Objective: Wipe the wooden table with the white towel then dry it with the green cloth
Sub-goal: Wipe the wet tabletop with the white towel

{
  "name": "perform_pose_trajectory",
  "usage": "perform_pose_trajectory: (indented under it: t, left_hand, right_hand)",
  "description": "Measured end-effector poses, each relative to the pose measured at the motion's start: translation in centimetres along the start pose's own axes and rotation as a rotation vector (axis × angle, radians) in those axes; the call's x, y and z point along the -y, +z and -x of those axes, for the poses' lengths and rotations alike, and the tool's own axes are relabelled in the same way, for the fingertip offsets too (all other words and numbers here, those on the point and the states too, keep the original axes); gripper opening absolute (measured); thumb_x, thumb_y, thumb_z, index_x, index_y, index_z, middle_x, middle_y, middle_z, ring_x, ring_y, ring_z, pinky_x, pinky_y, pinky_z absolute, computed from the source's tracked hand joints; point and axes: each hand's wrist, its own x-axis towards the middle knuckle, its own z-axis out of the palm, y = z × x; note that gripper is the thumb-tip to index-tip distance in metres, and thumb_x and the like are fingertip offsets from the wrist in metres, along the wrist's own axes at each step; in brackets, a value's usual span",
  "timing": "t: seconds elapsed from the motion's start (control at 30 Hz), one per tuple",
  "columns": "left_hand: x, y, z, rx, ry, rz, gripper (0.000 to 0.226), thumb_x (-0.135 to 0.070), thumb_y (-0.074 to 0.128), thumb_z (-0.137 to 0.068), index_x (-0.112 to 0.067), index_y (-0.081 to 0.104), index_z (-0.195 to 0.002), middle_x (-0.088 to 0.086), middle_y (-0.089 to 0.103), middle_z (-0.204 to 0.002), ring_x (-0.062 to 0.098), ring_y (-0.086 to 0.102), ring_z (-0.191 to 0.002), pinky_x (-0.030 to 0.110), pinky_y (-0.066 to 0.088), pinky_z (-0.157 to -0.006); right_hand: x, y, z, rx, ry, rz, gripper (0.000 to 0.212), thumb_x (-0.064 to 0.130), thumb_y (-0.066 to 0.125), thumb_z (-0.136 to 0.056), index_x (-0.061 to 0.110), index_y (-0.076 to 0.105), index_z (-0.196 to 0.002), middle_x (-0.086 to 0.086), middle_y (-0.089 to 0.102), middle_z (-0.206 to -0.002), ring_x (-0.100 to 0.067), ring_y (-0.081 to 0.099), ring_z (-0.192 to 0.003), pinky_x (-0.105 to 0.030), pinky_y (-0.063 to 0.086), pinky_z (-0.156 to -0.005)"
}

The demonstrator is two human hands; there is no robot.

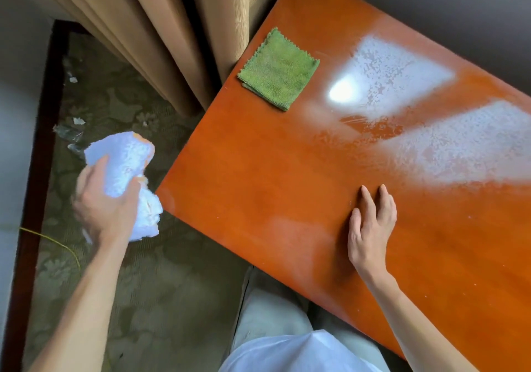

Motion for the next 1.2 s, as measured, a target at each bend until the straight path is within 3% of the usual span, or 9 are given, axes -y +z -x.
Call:
perform_pose_trajectory:
  t: [0.1, 0.2, 0.27, 0.43, 0.57, 0.77, 0.87, 0.97, 1.2]
  left_hand:
    - [-1.5, 0.9, 4.1, -0.005, 0.274, -0.174, 0.06, -0.024, 0.078, -0.078, -0.025, 0.059, -0.135, 0.002, 0.056, -0.137, 0.036, 0.05, -0.115, 0.045, 0.043, -0.097]
    - [-4.0, 4.5, 9.3, 0.096, 0.579, -0.192, 0.045, -0.021, 0.061, -0.082, -0.032, 0.058, -0.125, 0.005, 0.064, -0.119, 0.039, 0.056, -0.098, 0.05, 0.046, -0.083]
    - [-5.9, 7.4, 13.4, 0.236, 0.701, -0.19, 0.049, -0.023, 0.051, -0.079, -0.036, 0.055, -0.126, 0.0, 0.065, -0.123, 0.038, 0.059, -0.103, 0.051, 0.046, -0.082]
    - [-10.6, 12.9, 22.3, 0.422, 0.91, -0.228, 0.056, -0.032, 0.071, -0.077, -0.037, 0.061, -0.131, -0.004, 0.059, -0.137, 0.036, 0.054, -0.119, 0.049, 0.045, -0.09]
    - [-12.7, 14.7, 21.2, 0.448, 0.847, -0.266, 0.057, -0.043, 0.067, -0.079, -0.041, 0.055, -0.135, -0.005, 0.053, -0.144, 0.04, 0.044, -0.132, 0.058, 0.037, -0.104]
    - [-14.2, 14.4, 15.9, 0.402, 0.64, -0.237, 0.06, -0.036, 0.071, -0.073, -0.044, 0.058, -0.132, -0.008, 0.05, -0.145, 0.037, 0.042, -0.136, 0.059, 0.037, -0.1]
    - [-13.1, 13.1, 11.2, 0.379, 0.584, -0.331, 0.066, -0.043, 0.073, -0.075, -0.045, 0.05, -0.137, -0.01, 0.044, -0.149, 0.035, 0.036, -0.139, 0.067, 0.032, -0.102]
    - [-10.7, 10.6, 6.7, 0.348, 0.514, -0.359, 0.073, -0.044, 0.076, -0.076, -0.04, 0.044, -0.141, -0.008, 0.04, -0.151, 0.035, 0.035, -0.137, 0.065, 0.042, -0.092]
    - [-7.7, 7.7, 5.8, 0.27, 0.394, -0.365, 0.072, -0.036, 0.074, -0.084, -0.036, 0.038, -0.146, 0.002, 0.039, -0.151, 0.043, 0.039, -0.129, 0.059, 0.041, -0.094]
  right_hand:
    - [-0.1, 0.1, 0.1, -0.017, -0.021, 0.016, 0.045, 0.021, 0.039, -0.103, 0.01, 0.047, -0.146, -0.019, 0.026, -0.16, -0.038, 0.021, -0.148, -0.037, 0.006, -0.123]
    - [-0.1, 0.0, 0.0, -0.01, -0.026, 0.005, 0.045, 0.021, 0.038, -0.103, 0.01, 0.047, -0.146, -0.019, 0.026, -0.16, -0.038, 0.022, -0.148, -0.033, 0.004, -0.123]
    - [-0.2, 0.0, 0.0, -0.009, -0.029, 0.0, 0.045, 0.023, 0.036, -0.104, 0.01, 0.048, -0.146, -0.019, 0.027, -0.16, -0.038, 0.022, -0.148, -0.033, 0.003, -0.123]
    - [-0.7, -0.2, 0.2, 0.007, 0.002, -0.086, 0.048, 0.032, 0.026, -0.107, 0.016, 0.043, -0.148, -0.007, 0.023, -0.164, -0.017, 0.01, -0.152, -0.038, 0.006, -0.125]
    - [-0.8, -0.1, 0.3, -0.008, 0.028, -0.099, 0.05, 0.033, 0.024, -0.107, 0.014, 0.041, -0.15, 0.0, 0.024, -0.162, -0.014, 0.011, -0.152, -0.03, 0.004, -0.125]
    - [-0.1, -0.6, -0.2, 0.014, 0.075, -0.11, 0.051, 0.037, 0.026, -0.105, 0.016, 0.044, -0.148, -0.004, 0.031, -0.161, -0.02, 0.021, -0.15, -0.024, 0.005, -0.124]
    - [-0.3, -1.8, -0.4, 0.033, 0.104, -0.247, 0.047, 0.034, 0.03, -0.106, 0.019, 0.042, -0.149, 0.004, 0.035, -0.157, -0.005, 0.025, -0.147, -0.026, 0.015, -0.123]
    - [-0.6, -4.0, -0.5, 0.045, 0.221, -0.503, 0.039, 0.028, 0.033, -0.109, 0.026, 0.042, -0.146, 0.012, 0.045, -0.148, 0.012, 0.035, -0.136, -0.015, 0.027, -0.115]
    - [-4.2, -7.5, -1.6, -0.283, 0.637, -1.041, 0.032, 0.027, 0.038, -0.108, 0.014, 0.055, -0.132, -0.008, 0.066, -0.129, -0.023, 0.069, -0.11, -0.027, 0.056, -0.09]
